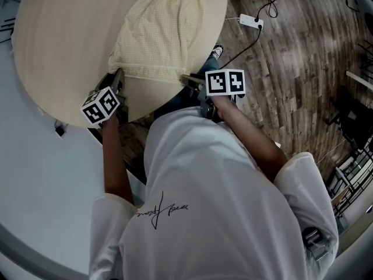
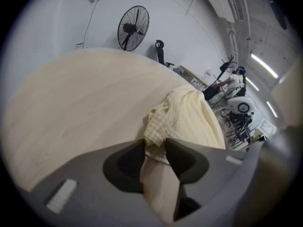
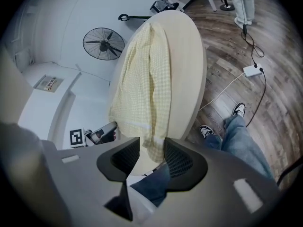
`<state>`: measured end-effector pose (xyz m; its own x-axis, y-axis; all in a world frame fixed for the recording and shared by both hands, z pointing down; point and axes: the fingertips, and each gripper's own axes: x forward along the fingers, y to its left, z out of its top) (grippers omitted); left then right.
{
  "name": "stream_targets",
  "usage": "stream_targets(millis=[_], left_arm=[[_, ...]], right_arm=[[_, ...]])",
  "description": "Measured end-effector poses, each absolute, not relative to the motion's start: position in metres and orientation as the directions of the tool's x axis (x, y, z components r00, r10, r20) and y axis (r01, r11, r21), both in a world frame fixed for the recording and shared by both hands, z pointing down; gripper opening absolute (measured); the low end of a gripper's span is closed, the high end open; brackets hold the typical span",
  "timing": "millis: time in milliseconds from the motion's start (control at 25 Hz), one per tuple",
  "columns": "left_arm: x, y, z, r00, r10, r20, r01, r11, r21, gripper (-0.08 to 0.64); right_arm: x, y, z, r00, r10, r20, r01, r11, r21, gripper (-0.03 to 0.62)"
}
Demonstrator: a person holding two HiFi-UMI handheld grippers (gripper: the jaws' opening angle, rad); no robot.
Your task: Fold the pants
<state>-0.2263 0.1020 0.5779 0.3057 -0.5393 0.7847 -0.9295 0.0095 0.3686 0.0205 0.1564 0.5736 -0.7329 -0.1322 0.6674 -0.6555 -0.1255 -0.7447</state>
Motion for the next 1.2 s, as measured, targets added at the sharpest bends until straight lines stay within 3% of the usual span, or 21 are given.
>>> stream_targets(millis=[360, 480, 720, 1200], left_arm=[[-0.230, 0.106, 0.581, 0.282, -0.531, 0.799, -0.944, -0.005, 0.330, 0.156], [-0.230, 0.104, 0.580, 0.279, -0.533, 0.799, -0.943, 0.005, 0.333, 0.144], [-0.223, 0.099, 0.580, 0.320, -0.541, 0.778, -0.908, 0.058, 0.414, 0.121], [-0.220, 0.099, 0.573, 0.362, -0.544, 0.757, -0.870, 0.094, 0.484, 0.081]], right_arm=[[0.009, 0.153, 0.578, -0.753, -0.119, 0.647, -0.618, -0.207, -0.758, 0.135], [0.010, 0.153, 0.581, -0.749, -0.108, 0.653, -0.626, -0.208, -0.752, 0.092], [0.021, 0.150, 0.581, -0.769, -0.093, 0.632, -0.600, -0.237, -0.764, 0.041], [0.019, 0.146, 0.566, -0.812, -0.084, 0.578, -0.546, -0.243, -0.802, 0.029]])
